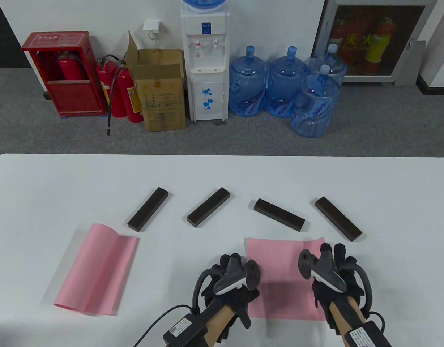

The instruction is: Unroll papers and secure with paperweights

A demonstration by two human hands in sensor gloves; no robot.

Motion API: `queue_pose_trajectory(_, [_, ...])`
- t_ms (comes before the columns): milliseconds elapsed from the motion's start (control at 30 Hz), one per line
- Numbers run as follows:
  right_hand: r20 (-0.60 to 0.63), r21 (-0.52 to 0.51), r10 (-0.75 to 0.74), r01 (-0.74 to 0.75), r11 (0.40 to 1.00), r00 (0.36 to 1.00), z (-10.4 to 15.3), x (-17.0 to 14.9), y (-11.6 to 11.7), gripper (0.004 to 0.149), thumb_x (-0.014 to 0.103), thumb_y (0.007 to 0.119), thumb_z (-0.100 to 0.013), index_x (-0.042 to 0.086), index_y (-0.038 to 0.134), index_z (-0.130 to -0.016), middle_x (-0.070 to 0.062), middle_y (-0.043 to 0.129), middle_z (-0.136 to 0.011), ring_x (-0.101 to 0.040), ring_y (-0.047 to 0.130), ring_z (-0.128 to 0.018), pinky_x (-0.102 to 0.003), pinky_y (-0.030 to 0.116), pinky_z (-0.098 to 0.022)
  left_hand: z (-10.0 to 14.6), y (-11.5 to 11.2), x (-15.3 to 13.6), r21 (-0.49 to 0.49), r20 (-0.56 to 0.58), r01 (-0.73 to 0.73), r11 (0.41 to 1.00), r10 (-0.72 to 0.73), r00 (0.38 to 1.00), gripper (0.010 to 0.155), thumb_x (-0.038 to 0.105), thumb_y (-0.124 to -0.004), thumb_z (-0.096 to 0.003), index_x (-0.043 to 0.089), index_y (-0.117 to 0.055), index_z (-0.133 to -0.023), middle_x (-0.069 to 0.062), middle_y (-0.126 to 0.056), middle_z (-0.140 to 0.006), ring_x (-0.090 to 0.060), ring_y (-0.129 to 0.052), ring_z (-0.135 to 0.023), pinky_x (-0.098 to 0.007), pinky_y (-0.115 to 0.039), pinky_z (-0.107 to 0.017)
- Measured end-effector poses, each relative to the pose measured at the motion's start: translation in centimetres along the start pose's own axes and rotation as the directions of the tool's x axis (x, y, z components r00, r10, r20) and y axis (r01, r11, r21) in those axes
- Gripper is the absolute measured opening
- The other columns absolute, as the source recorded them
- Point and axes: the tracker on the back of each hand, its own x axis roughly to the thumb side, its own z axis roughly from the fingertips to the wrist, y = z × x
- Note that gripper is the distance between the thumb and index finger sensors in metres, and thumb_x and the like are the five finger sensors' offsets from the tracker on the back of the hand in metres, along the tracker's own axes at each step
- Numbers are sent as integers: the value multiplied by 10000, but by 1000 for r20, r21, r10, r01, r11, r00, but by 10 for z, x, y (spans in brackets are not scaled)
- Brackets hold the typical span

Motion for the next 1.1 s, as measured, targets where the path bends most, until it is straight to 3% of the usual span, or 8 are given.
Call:
queue_pose_trajectory(433, [-154,7,-200,204,979,968,-18,-89,27,534,336,881,-403,298,787,-927,-42,336,-1141,-386,352,-1085,-634,409,-765,0,0,0,-4,2,-1,1000,1,1000,721,633,-561,-480,485,-215,-1094,-99,-102,-1212,-451,-164,-1117,-626,-270,-811])
queue_pose_trajectory(600, [-123,-26,-327,326,945,937,-18,-102,38,526,318,900,-396,307,772,-906,-53,411,-1130,-388,423,-1072,-634,449,-752,0,0,0,0,1,6,1000,-6,1000,722,631,-556,-477,482,-212,-1094,-104,-104,-1211,-456,-168,-1117,-628,-272,-811])
queue_pose_trajectory(767, [-124,-7,-335,337,942,934,-18,-105,39,543,331,903,-393,321,760,-917,-47,398,-1135,-387,404,-1079,-635,437,-759,-2,4,0,-49,-7,16,999,-16,1000,726,633,-567,-483,486,-199,-1091,-99,-93,-1208,-450,-161,-1117,-623,-278,-812])
queue_pose_trajectory(833, [-120,-8,-340,342,940,933,-17,-105,38,546,328,904,-391,317,759,-917,-46,406,-1134,-386,413,-1078,-636,442,-757,-4,12,0,-69,1,44,997,-44,999,724,628,-590,-487,495,-220,-1096,-94,-131,-1215,-442,-209,-1117,-603,-323,-810])
queue_pose_trajectory(933, [-115,-8,-340,342,940,933,-17,-105,38,548,330,905,-390,317,758,-918,-46,416,-1133,-386,416,-1078,-636,443,-756,-9,41,-9,77,17,48,996,-50,999,731,611,-625,-477,471,-277,-1104,-86,-430,-1206,-409,-522,-1044,-543,-517,-743])
queue_pose_trajectory(1100, [-105,-9,-346,347,938,932,-17,-106,38,548,328,903,-391,310,759,-919,-46,451,-1127,-385,441,-1075,-635,453,-755,-29,106,-45,179,-86,-76,981,92,992,714,608,-623,-478,454,-341,-1115,-90,-490,-1192,-400,-575,-1021,-543,-550,-723])
